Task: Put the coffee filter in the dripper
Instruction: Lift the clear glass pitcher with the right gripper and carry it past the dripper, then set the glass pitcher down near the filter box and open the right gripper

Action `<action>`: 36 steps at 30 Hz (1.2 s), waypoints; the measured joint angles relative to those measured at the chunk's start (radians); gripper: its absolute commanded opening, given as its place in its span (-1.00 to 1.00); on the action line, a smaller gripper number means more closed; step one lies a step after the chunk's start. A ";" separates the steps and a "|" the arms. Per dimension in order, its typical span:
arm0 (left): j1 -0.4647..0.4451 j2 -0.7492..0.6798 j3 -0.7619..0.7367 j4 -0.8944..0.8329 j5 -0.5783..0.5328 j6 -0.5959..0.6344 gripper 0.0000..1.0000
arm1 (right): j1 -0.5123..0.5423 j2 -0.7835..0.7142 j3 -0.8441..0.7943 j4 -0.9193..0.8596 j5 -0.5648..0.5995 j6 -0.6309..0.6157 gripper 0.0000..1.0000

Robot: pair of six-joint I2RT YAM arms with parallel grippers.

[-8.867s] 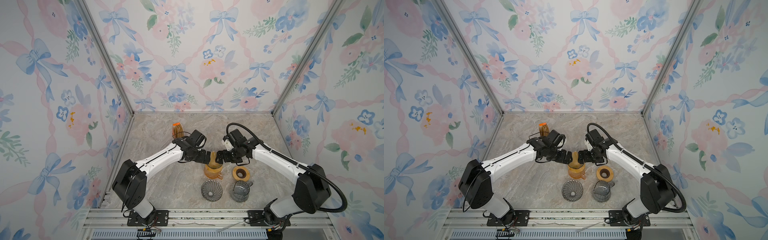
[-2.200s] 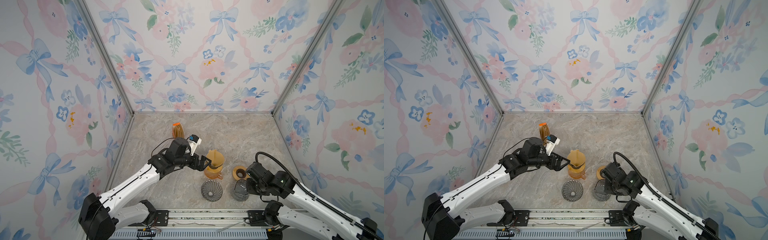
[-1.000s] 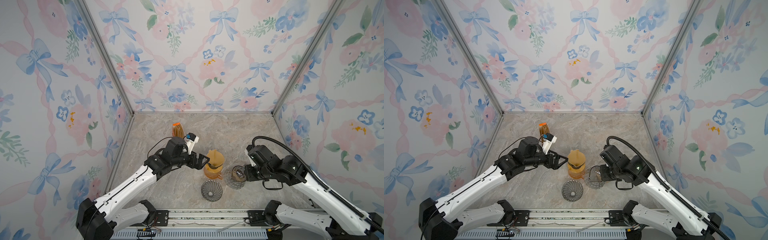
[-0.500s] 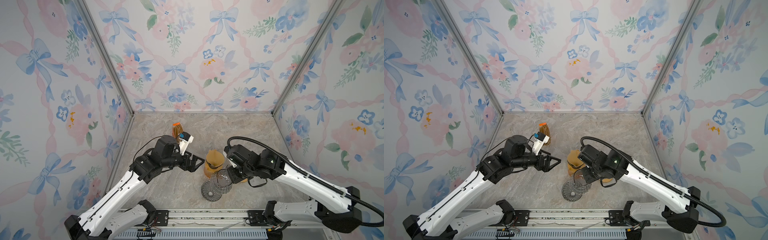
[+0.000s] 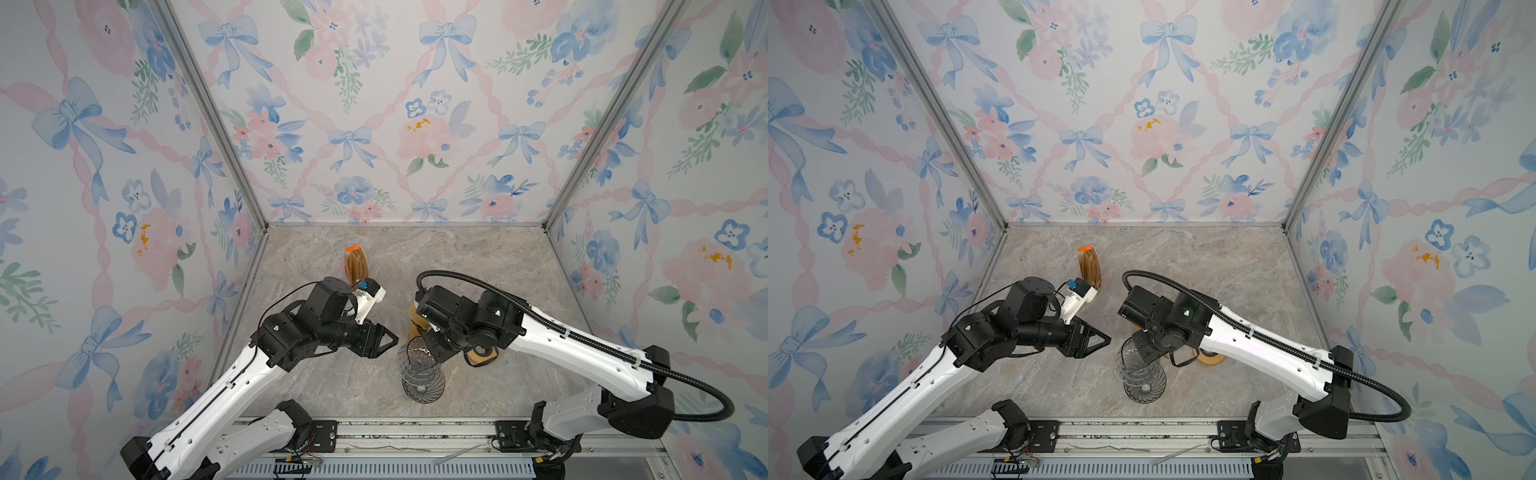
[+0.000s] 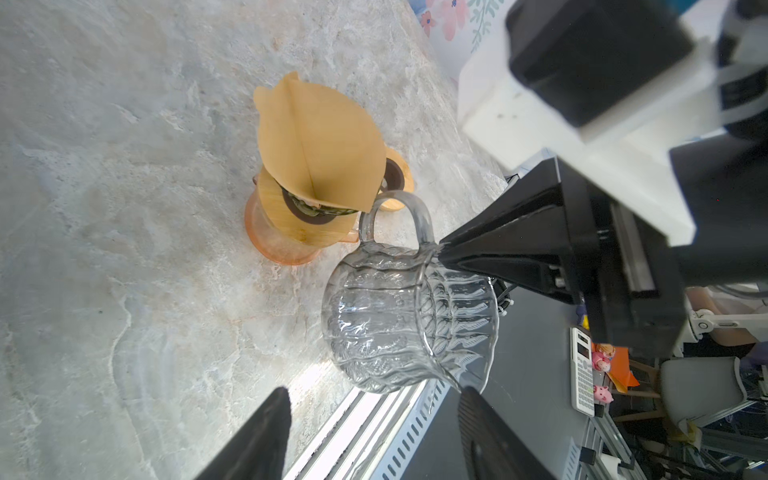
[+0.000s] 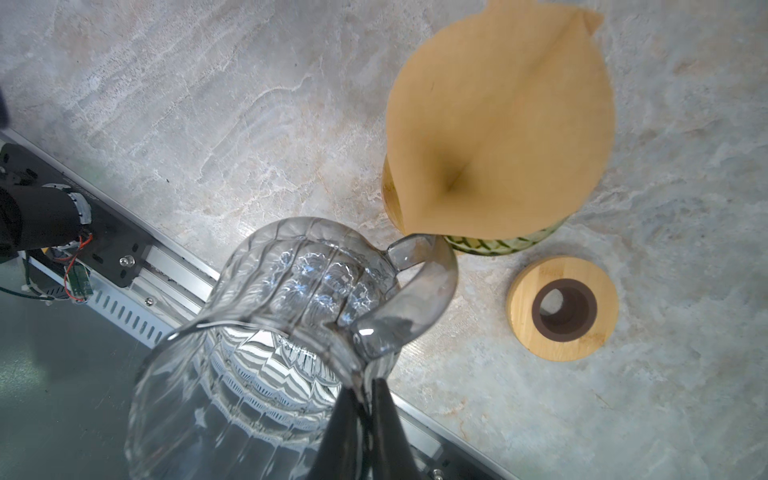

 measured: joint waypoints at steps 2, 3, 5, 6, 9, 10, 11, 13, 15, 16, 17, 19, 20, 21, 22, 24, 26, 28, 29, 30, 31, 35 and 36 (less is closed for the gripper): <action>0.000 -0.001 0.000 -0.002 -0.014 -0.010 0.30 | 0.006 0.022 0.031 0.000 0.005 0.000 -0.80; 0.000 -0.002 0.001 -0.002 -0.021 -0.015 0.31 | 0.011 0.032 0.044 0.001 0.005 0.000 -0.81; 0.000 -0.008 0.002 -0.005 -0.029 -0.018 0.30 | 0.019 0.048 0.063 0.002 0.004 -0.001 -0.81; 0.000 -0.011 0.004 -0.006 -0.031 -0.018 0.31 | 0.024 0.054 0.071 0.002 0.004 -0.002 -0.81; 0.000 -0.019 0.005 -0.008 -0.041 -0.019 0.31 | 0.030 0.061 0.072 0.006 0.004 -0.003 -0.81; 0.000 -0.019 0.005 -0.008 -0.046 -0.018 0.30 | 0.031 0.062 0.072 0.007 0.003 -0.003 -0.81; 0.001 -0.019 0.005 -0.008 -0.049 -0.019 0.30 | 0.032 0.062 0.072 0.009 0.003 -0.003 -0.81; 0.005 -0.019 0.005 -0.008 -0.056 -0.018 0.30 | 0.032 0.062 0.072 0.012 0.003 -0.003 -0.81; 0.017 -0.020 0.005 -0.009 -0.060 -0.019 0.31 | 0.038 0.062 0.072 0.018 0.003 -0.003 -0.81; 0.027 -0.021 0.006 -0.012 -0.065 -0.019 0.30 | 0.043 0.062 0.072 0.022 0.002 -0.004 -0.81; 0.035 -0.023 0.008 -0.017 -0.068 -0.019 0.30 | 0.048 0.062 0.072 0.026 -0.002 -0.004 -0.81; 0.058 -0.026 0.017 -0.029 -0.072 -0.018 0.32 | 0.061 0.065 0.076 0.031 -0.014 -0.012 -0.81; 0.068 -0.029 0.022 -0.033 -0.074 -0.018 0.33 | 0.069 0.068 0.080 0.035 -0.021 -0.016 -0.81; 0.078 -0.031 0.030 -0.043 -0.076 -0.018 0.33 | 0.078 0.074 0.087 0.038 -0.024 -0.021 -0.81; 0.092 -0.035 0.039 -0.052 -0.079 -0.017 0.33 | 0.086 0.081 0.093 0.041 -0.029 -0.026 -0.81; 0.122 -0.042 0.055 -0.070 -0.086 -0.014 0.33 | 0.097 0.095 0.107 0.047 -0.037 -0.030 -0.81; 0.156 -0.049 0.067 -0.080 -0.090 -0.011 0.34 | 0.103 0.111 0.118 0.054 -0.043 -0.034 -0.81; 0.187 -0.055 0.075 -0.091 -0.093 -0.006 0.35 | 0.103 0.130 0.132 0.057 -0.043 -0.038 -0.81; 0.204 -0.056 0.077 -0.098 -0.093 0.000 0.36 | 0.103 0.141 0.141 0.058 -0.042 -0.040 -0.81; 0.220 -0.058 0.079 -0.106 -0.093 0.005 0.36 | 0.101 0.151 0.149 0.061 -0.042 -0.041 -0.81; 0.233 -0.058 0.079 -0.113 -0.094 0.009 0.36 | 0.100 0.162 0.158 0.064 -0.042 -0.041 -0.80; 0.302 -0.059 0.079 -0.132 -0.101 0.021 0.39 | 0.082 0.204 0.191 0.077 -0.050 -0.045 -0.80; 0.319 -0.059 0.078 -0.134 -0.101 0.027 0.40 | 0.077 0.214 0.198 0.081 -0.052 -0.046 -0.80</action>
